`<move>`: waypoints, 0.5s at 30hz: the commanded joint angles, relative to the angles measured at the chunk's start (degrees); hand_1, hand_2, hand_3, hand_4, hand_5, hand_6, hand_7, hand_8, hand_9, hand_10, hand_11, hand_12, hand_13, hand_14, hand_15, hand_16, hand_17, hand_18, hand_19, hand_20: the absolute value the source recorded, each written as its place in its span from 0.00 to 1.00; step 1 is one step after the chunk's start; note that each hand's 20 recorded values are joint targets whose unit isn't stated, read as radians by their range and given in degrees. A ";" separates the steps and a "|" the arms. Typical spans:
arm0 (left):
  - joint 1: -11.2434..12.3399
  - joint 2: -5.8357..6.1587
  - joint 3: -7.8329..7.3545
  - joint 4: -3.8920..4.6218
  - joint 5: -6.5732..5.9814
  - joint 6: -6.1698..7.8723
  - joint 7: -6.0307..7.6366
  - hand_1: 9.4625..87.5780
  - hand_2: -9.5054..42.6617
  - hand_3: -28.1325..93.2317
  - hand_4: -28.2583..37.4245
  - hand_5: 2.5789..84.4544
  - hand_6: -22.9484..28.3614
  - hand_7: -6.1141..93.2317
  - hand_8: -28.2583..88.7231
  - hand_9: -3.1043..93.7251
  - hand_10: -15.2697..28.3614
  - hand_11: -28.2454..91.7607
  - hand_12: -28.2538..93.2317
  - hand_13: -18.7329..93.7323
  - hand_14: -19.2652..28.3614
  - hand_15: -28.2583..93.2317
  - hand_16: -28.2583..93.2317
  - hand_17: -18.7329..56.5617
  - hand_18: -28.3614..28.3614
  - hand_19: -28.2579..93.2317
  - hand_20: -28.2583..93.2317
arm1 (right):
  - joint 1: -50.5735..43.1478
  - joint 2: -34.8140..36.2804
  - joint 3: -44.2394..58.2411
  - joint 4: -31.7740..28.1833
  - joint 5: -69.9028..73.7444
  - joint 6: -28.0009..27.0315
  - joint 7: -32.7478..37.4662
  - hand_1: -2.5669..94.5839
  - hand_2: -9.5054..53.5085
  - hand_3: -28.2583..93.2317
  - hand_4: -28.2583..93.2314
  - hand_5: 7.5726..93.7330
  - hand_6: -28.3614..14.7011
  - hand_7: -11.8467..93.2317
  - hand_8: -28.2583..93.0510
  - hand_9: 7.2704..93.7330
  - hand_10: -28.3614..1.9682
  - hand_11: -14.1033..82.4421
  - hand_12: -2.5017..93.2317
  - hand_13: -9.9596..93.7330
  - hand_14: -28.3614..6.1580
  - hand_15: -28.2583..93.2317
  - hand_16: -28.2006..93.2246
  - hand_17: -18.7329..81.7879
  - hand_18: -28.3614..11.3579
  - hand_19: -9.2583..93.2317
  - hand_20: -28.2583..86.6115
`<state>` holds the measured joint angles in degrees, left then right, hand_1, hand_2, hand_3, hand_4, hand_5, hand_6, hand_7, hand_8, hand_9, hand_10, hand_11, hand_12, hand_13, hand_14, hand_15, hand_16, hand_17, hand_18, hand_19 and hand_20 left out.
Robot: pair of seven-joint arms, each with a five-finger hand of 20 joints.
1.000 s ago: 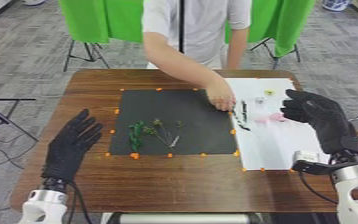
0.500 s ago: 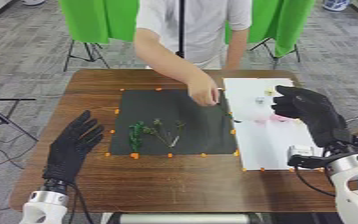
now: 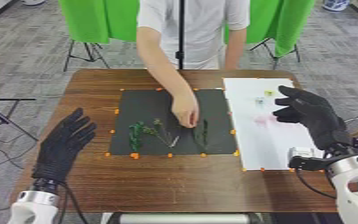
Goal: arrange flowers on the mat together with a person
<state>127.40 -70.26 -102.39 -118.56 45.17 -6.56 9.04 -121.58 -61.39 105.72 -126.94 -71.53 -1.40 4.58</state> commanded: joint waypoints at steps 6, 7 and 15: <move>0.42 -4.17 -0.10 0.08 0.98 -1.55 -1.98 0.22 0.23 0.82 0.05 0.35 0.49 0.26 0.16 0.30 0.62 0.41 0.38 0.38 0.70 0.45 0.24 0.13 0.89 0.60 0.32 | 1.27 -0.44 -1.15 0.63 -0.19 -1.01 1.54 0.20 0.25 0.93 0.04 0.38 0.51 0.27 0.15 0.40 0.40 0.34 0.26 0.43 0.38 0.61 0.38 0.30 0.13 0.69 0.59; 0.52 -4.34 -0.12 -0.03 1.23 -1.81 -2.19 0.22 0.23 0.82 0.05 0.35 0.49 0.26 0.16 0.30 0.62 0.41 0.38 0.38 0.70 0.45 0.24 0.13 0.89 0.60 0.32 | 1.17 -0.50 -0.82 0.54 -0.60 -1.79 1.85 0.20 0.25 0.93 0.04 0.38 0.51 0.27 0.15 0.40 0.40 0.34 0.26 0.43 0.38 0.61 0.38 0.30 0.13 0.69 0.59; -0.76 -2.59 0.24 -0.12 0.70 -2.35 -2.63 0.22 0.23 0.82 0.05 0.35 0.49 0.26 0.16 0.30 0.62 0.41 0.38 0.38 0.70 0.45 0.25 0.13 0.89 0.60 0.32 | 4.12 0.71 -2.90 1.92 -5.69 -0.55 2.67 0.21 0.25 0.93 0.04 0.39 0.51 0.28 0.15 0.41 0.39 0.35 0.26 0.45 0.38 0.61 0.38 0.31 0.13 0.69 0.59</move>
<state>126.81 -73.68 -102.34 -118.55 45.71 -7.60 7.42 -119.36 -61.42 104.31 -125.93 -72.49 -2.33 6.84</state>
